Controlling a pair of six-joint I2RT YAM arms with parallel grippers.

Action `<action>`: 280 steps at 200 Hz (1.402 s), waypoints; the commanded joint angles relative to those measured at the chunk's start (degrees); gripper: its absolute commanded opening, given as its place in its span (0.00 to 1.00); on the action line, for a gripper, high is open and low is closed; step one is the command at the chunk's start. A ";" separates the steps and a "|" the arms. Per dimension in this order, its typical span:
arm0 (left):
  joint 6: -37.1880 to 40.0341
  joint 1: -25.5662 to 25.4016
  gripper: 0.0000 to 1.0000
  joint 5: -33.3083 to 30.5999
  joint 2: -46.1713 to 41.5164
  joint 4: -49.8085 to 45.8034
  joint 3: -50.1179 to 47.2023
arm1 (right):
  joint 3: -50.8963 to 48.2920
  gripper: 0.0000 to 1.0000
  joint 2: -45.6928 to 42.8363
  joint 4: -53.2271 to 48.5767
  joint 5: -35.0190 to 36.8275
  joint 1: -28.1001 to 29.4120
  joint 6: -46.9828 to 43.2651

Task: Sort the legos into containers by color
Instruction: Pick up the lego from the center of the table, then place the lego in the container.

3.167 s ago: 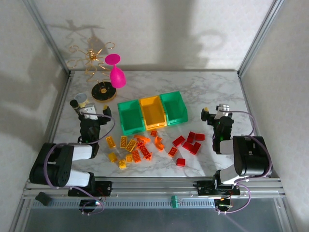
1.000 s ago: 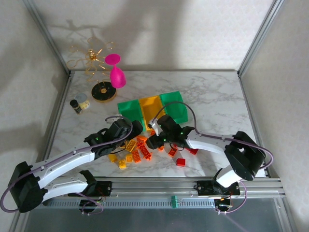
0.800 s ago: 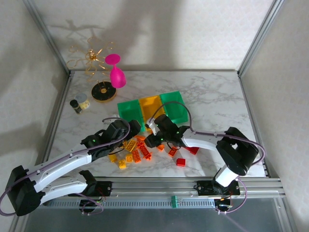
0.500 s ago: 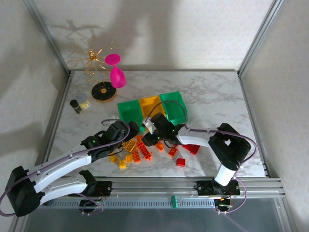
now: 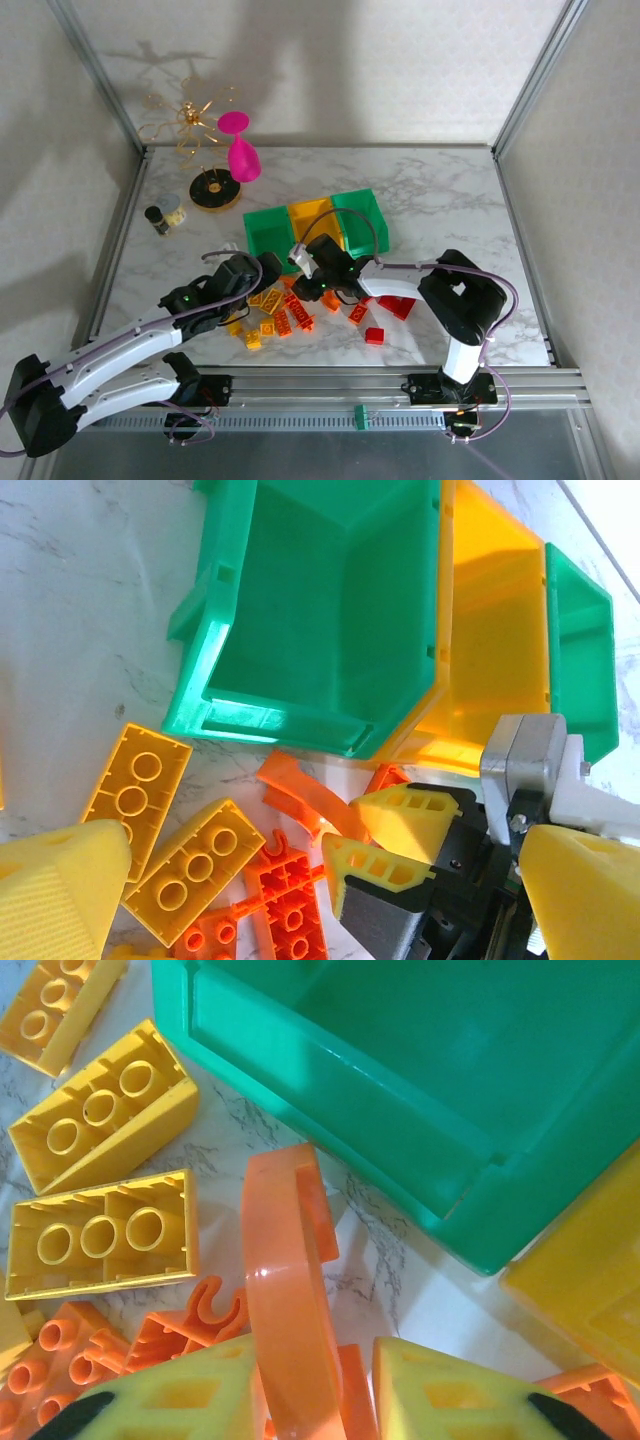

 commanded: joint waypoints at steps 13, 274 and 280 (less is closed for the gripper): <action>-4.60 -0.27 1.00 -4.08 -2.08 -3.40 -1.02 | 1.54 0.24 0.17 -0.69 0.17 0.97 -1.96; -4.77 4.59 1.00 -9.73 -12.29 -15.28 5.19 | 29.04 0.20 10.78 -11.68 23.10 1.41 6.39; -4.70 4.78 1.00 -9.69 -12.35 -15.42 5.28 | 29.24 0.21 10.82 -11.63 22.96 1.34 6.20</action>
